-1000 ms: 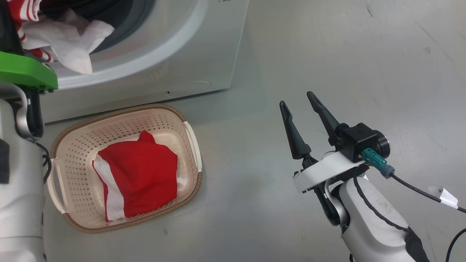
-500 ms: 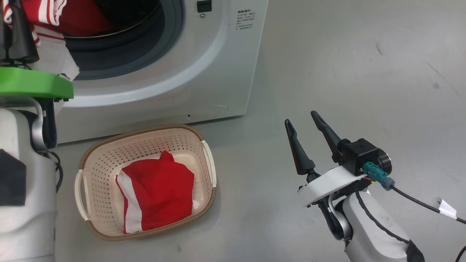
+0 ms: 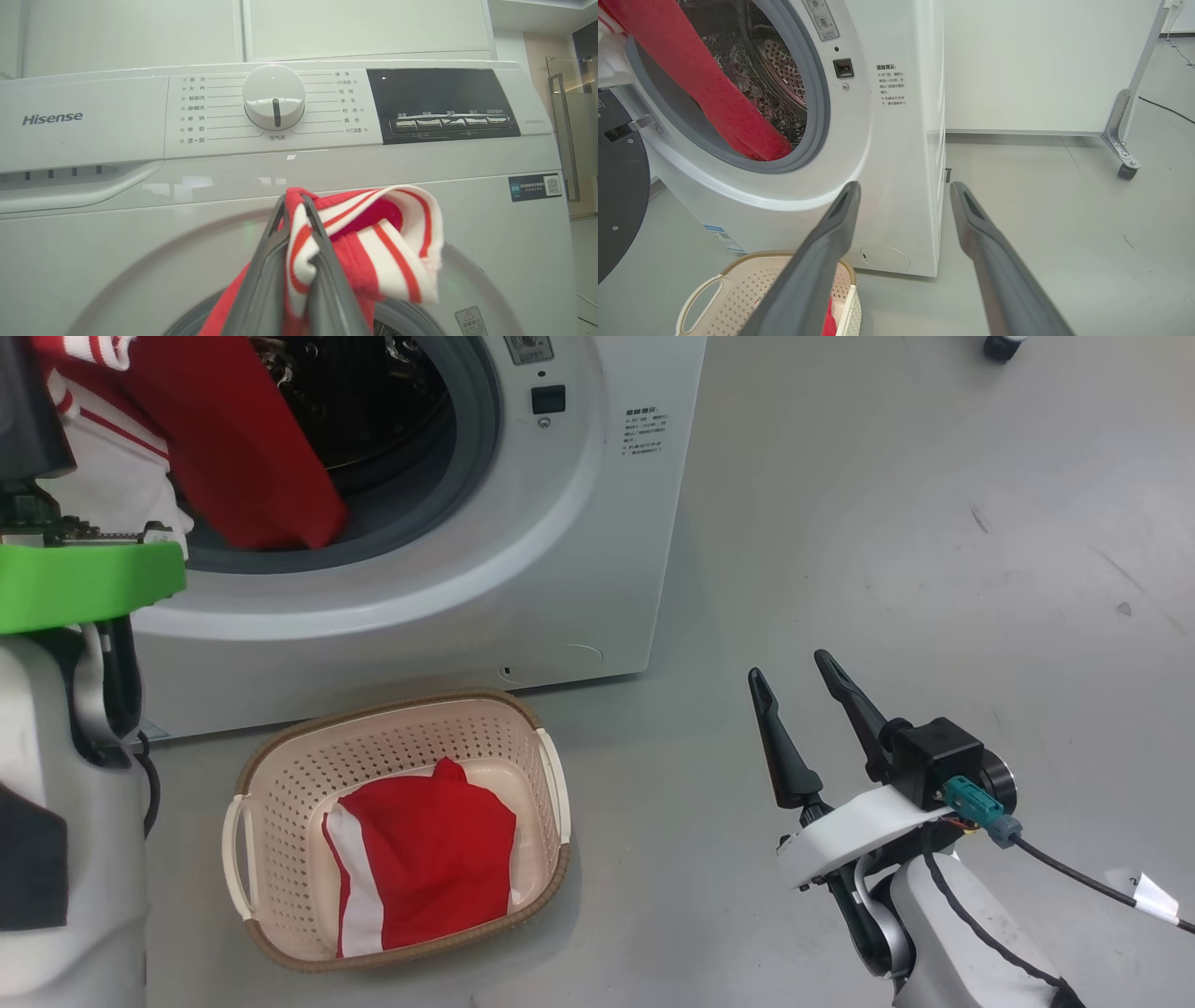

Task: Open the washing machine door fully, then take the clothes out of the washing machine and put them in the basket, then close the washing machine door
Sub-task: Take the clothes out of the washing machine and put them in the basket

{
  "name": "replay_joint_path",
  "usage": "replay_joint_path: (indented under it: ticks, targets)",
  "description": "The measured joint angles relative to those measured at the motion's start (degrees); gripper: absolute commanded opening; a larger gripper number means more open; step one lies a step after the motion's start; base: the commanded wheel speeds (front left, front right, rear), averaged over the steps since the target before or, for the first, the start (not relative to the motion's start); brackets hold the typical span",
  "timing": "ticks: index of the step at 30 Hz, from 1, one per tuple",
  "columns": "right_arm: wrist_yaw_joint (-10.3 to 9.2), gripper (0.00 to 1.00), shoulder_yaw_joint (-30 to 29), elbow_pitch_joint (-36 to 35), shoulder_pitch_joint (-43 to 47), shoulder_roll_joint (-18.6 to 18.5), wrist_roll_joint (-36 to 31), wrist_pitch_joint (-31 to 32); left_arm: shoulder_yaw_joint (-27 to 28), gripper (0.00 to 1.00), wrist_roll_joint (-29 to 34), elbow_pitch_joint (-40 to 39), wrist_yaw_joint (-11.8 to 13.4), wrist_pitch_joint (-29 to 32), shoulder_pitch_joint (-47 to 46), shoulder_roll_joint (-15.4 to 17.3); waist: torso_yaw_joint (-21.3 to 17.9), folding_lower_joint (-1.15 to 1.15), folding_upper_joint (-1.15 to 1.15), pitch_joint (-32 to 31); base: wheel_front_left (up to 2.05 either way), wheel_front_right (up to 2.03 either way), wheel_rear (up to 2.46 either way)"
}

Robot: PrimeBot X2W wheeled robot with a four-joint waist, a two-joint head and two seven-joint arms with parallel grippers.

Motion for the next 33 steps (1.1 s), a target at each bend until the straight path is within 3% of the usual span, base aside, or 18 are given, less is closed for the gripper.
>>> replay_joint_path:
  ticks: [17, 33]
  targets:
    - [-0.09, 1.00, -0.60, -0.43, 1.29, 0.03, 0.00, 0.00, -0.96, 0.00, 1.44, -12.27, 1.59, -0.01, 8.76, -1.49, 1.22, 0.00, 0.00, -1.86, 0.00, 0.00, 0.00]
    - [0.41, 1.00, 0.02, -1.83, 1.24, 0.04, -0.35, 0.00, -2.67, 0.00, -1.48, -5.03, 3.41, 2.69, 28.60, -4.44, 0.31, 0.00, 0.00, 0.51, 0.00, 0.00, 0.00]
